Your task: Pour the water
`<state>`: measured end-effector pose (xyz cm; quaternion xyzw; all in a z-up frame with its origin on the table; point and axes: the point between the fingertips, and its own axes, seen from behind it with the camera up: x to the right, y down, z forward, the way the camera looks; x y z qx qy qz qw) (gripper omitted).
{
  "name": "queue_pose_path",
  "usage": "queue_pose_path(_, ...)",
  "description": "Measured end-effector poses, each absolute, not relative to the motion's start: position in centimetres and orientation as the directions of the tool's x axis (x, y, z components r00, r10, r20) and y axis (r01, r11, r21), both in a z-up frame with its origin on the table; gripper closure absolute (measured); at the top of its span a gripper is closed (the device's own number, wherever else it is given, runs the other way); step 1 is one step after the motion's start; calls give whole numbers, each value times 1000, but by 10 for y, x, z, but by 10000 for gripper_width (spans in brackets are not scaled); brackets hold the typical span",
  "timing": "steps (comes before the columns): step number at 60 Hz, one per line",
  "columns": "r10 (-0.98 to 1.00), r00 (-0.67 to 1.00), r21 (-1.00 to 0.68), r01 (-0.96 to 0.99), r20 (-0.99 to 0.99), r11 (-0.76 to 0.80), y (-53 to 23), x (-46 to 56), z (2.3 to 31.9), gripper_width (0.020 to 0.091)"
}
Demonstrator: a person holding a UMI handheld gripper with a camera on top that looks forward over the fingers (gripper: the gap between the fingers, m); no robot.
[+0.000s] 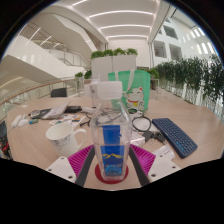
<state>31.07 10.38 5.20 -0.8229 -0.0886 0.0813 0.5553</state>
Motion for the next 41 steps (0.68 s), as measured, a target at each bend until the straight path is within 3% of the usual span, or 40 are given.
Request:
queue_pose_path(2,236,971,-923,61,-33,-381,95,311,54,251)
queue_pose_path(12,181,983,-904,40,-42,-425,25,314,72,270)
queue_pose_path(29,119,992,-890,87,38,-447,-131,270,132,273)
queue_pose_path(41,95,995,-893,47,5,-448,-194,219,176,272)
